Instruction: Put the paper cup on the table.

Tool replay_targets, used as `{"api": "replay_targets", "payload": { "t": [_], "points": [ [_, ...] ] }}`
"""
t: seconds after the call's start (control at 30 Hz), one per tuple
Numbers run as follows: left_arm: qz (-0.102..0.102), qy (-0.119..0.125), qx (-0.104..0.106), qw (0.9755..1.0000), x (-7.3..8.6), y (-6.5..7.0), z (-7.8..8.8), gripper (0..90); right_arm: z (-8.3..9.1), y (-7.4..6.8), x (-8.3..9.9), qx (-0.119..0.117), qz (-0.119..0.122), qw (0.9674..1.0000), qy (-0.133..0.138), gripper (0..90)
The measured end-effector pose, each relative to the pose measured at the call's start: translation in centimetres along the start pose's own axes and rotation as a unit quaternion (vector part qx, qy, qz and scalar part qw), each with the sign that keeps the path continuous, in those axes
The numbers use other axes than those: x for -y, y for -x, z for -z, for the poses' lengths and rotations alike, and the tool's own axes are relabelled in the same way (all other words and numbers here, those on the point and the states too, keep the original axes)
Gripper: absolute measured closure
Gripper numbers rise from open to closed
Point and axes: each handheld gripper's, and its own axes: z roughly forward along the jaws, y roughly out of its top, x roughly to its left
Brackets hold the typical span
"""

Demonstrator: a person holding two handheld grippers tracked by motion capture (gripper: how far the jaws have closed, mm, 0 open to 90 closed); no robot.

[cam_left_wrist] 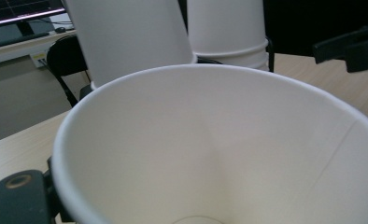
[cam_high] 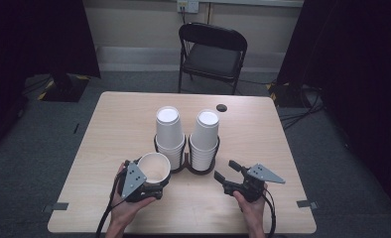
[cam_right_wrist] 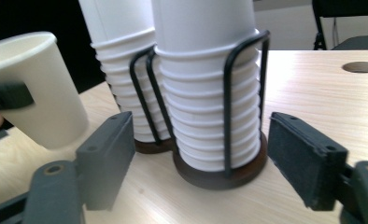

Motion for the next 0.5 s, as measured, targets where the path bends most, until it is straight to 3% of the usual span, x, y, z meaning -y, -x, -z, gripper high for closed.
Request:
{"api": "replay_targets", "payload": {
  "t": [0.1,0.3,0.33,0.37,0.4,0.5],
  "points": [
    [0.020,0.007,-0.008,0.9997,0.1,-0.8,0.2,10.3,0.1,0.2,0.4,0.020,0.006,0.9998,-0.003,21.4],
    [0.037,0.013,-0.020,0.9991,0.4,-1.8,0.4,10.2,0.2,0.9,1.3,0.049,0.007,0.9987,-0.006,20.0],
    [0.043,0.014,-0.027,0.9986,0.5,-2.2,0.4,10.3,0.2,1.1,1.6,0.064,0.006,0.9979,-0.006,20.1],
    [0.043,0.014,-0.027,0.9986,0.5,-2.2,0.4,10.3,0.2,1.1,1.6,0.064,0.006,0.9979,-0.006,20.1],
    [0.056,0.017,-0.026,0.9980,0.6,-2.8,0.6,10.3,0.2,1.3,1.9,0.082,0.005,0.9966,-0.001,20.2],
    [0.061,0.016,-0.034,0.9974,0.7,-3.4,0.7,10.2,0.3,1.4,2.2,0.088,0.009,0.9961,0.003,20.0]
  ]
}}
